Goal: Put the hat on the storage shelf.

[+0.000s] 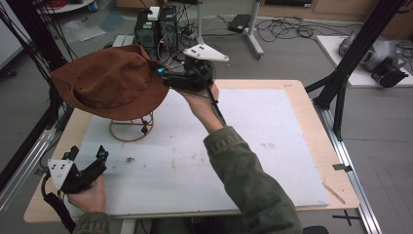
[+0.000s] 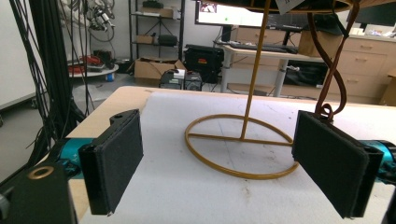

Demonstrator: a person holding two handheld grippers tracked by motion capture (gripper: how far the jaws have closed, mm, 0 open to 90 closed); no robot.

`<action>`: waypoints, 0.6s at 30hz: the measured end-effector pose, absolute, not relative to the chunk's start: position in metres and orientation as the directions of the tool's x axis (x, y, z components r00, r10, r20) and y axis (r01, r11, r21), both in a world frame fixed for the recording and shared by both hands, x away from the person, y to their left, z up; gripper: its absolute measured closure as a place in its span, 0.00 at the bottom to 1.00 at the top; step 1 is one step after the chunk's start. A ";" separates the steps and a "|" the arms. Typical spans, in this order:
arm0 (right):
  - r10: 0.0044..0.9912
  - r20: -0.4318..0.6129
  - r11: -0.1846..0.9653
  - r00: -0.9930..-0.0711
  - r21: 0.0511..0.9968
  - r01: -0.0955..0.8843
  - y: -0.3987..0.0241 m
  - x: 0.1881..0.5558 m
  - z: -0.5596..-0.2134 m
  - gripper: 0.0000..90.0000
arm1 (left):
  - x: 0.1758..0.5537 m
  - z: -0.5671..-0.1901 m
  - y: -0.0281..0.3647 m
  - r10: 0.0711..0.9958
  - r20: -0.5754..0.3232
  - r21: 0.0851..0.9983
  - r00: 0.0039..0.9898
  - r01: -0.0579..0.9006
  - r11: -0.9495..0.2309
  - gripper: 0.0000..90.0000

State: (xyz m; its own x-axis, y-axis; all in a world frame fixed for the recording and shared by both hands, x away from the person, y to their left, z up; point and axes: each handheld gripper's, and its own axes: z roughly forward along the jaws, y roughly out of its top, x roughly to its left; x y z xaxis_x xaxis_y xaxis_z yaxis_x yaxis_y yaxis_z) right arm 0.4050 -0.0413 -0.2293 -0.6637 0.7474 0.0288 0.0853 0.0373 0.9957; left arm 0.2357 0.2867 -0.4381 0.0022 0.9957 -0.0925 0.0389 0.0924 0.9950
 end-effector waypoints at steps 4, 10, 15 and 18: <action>0.787 0.011 0.039 -0.616 0.997 0.068 -0.079 0.396 -0.237 0.13 | 0.237 -0.437 0.286 0.996 -0.090 0.995 0.001 0.037 0.090 0.18; 0.842 0.024 0.015 -0.540 0.998 0.068 -0.137 0.381 -0.244 0.13 | 0.239 -0.436 0.282 0.996 -0.087 0.996 0.013 0.040 0.086 0.18; 0.883 0.037 -0.002 -0.468 0.997 0.075 -0.182 0.367 -0.254 0.13 | 0.242 -0.436 0.279 0.996 -0.084 0.996 0.021 0.041 0.083 0.18; 0.904 0.037 -0.006 -0.427 0.997 0.074 -0.206 0.356 -0.263 0.13 | 0.242 -0.436 0.279 0.996 -0.083 0.996 0.022 0.041 0.082 0.18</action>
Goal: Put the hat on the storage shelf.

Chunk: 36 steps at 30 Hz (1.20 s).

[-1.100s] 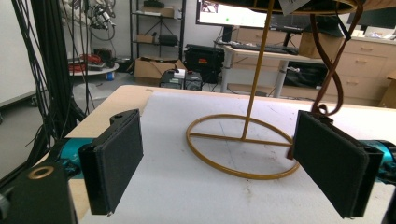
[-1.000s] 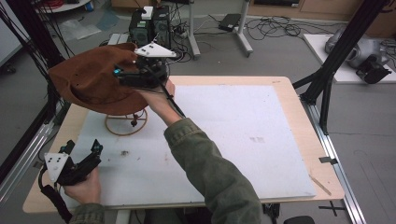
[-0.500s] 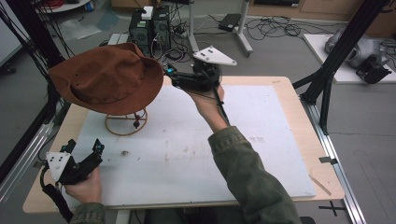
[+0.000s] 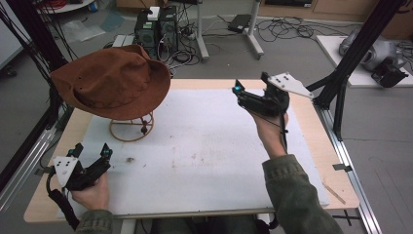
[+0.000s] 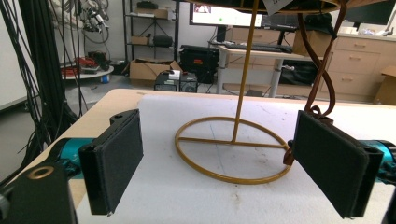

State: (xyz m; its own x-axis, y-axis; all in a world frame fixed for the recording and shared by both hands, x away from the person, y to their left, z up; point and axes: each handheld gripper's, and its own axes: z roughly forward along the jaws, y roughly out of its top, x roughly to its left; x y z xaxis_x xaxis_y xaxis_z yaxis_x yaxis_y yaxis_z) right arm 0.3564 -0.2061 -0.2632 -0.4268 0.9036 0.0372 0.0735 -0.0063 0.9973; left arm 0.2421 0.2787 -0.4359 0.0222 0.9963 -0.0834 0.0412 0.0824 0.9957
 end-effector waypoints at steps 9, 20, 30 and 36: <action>0.944 0.041 -0.009 -0.326 0.995 0.100 -0.255 0.330 -0.306 0.13 | 0.244 -0.436 0.275 0.996 -0.080 0.996 0.033 0.044 0.079 0.18; 0.968 0.096 -0.056 -0.233 0.984 0.171 -0.288 0.306 -0.378 0.13 | 0.242 -0.436 0.277 0.996 -0.085 0.995 0.021 0.044 0.084 0.18; 0.983 0.075 -0.047 -0.170 0.986 0.162 -0.306 0.297 -0.412 0.13 | 0.244 -0.436 0.274 0.996 -0.083 0.996 0.027 0.046 0.081 0.18; 0.986 0.074 -0.051 -0.151 0.987 0.152 -0.308 0.297 -0.416 0.13 | 0.244 -0.436 0.275 0.996 -0.082 0.996 0.026 0.047 0.081 0.18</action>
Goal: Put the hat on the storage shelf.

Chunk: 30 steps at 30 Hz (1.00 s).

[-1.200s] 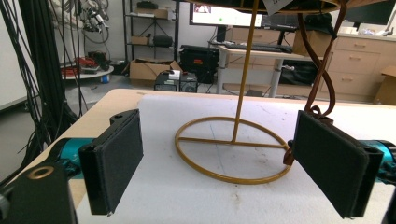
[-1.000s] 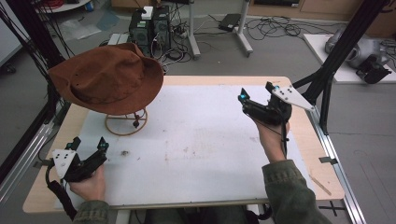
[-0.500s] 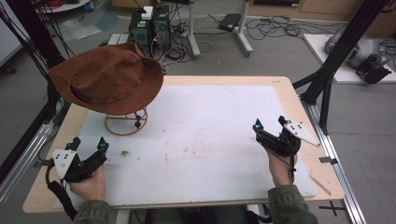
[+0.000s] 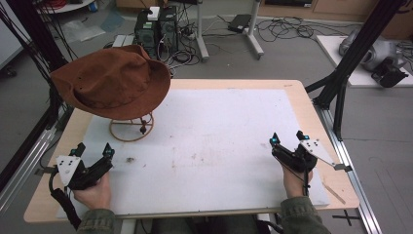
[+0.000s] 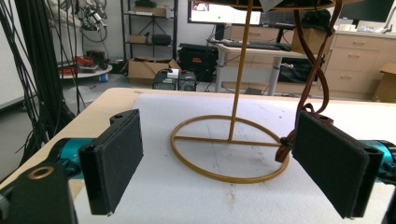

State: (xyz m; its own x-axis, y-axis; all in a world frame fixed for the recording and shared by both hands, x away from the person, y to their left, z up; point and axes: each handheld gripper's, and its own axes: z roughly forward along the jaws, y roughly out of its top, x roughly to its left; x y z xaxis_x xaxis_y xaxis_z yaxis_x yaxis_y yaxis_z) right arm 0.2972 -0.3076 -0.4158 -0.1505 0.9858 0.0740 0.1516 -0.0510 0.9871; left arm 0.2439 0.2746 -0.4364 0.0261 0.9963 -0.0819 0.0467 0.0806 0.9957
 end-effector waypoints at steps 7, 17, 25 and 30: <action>0.983 0.098 -0.074 -0.155 0.985 0.154 -0.309 0.297 -0.417 0.13 | 0.243 -0.436 0.275 0.996 -0.082 0.996 0.026 0.046 0.081 0.18; 0.981 0.103 -0.078 -0.163 0.985 0.152 -0.309 0.296 -0.417 0.13 | 0.244 -0.436 0.275 0.996 -0.084 0.995 0.027 0.048 0.083 0.18; 0.979 0.131 -0.104 -0.153 0.980 0.171 -0.312 0.297 -0.419 0.13 | 0.244 -0.436 0.273 0.996 -0.081 0.996 0.033 0.047 0.080 0.18; 0.978 0.135 -0.105 -0.158 0.977 0.184 -0.313 0.297 -0.421 0.13 | 0.245 -0.436 0.273 0.996 -0.082 0.996 0.034 0.046 0.081 0.18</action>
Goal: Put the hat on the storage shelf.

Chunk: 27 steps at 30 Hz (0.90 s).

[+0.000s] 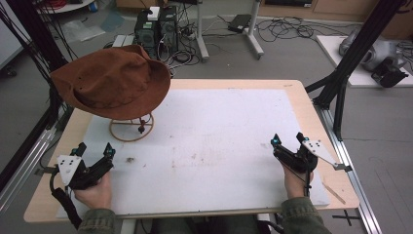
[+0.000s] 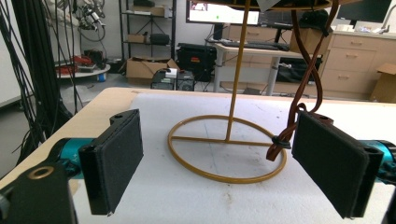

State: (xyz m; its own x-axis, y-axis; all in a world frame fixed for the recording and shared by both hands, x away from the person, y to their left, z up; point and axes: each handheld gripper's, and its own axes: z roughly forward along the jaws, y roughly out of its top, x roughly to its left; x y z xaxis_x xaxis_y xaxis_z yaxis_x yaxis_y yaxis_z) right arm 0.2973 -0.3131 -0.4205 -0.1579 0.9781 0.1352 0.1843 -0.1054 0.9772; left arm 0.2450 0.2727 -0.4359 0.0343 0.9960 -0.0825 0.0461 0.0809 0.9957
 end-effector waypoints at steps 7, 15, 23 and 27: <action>0.978 0.136 -0.105 -0.157 0.976 0.189 -0.313 0.297 -0.421 0.13 | 0.245 -0.436 0.273 0.996 -0.083 0.996 0.035 0.048 0.081 0.18; 0.979 0.127 -0.095 -0.158 0.976 0.195 -0.313 0.298 -0.423 0.13 | 0.246 -0.437 0.274 0.996 -0.086 0.995 0.030 0.053 0.084 0.18; 0.979 0.134 -0.100 -0.155 0.973 0.206 -0.315 0.299 -0.424 0.13 | 0.247 -0.437 0.275 0.995 -0.095 0.994 0.029 0.055 0.093 0.18; 0.978 0.144 -0.110 -0.150 0.971 0.213 -0.316 0.300 -0.424 0.13 | 0.247 -0.437 0.274 0.995 -0.094 0.994 0.034 0.053 0.092 0.18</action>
State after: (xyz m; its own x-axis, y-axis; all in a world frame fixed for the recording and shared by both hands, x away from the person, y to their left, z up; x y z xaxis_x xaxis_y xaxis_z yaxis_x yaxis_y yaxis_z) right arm 0.2996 -0.3159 -0.4245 -0.1496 0.9782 0.1440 0.2135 -0.1103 0.9707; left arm 0.2468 0.2742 -0.4369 0.0336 0.9950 -0.0940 0.0529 0.0921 0.9943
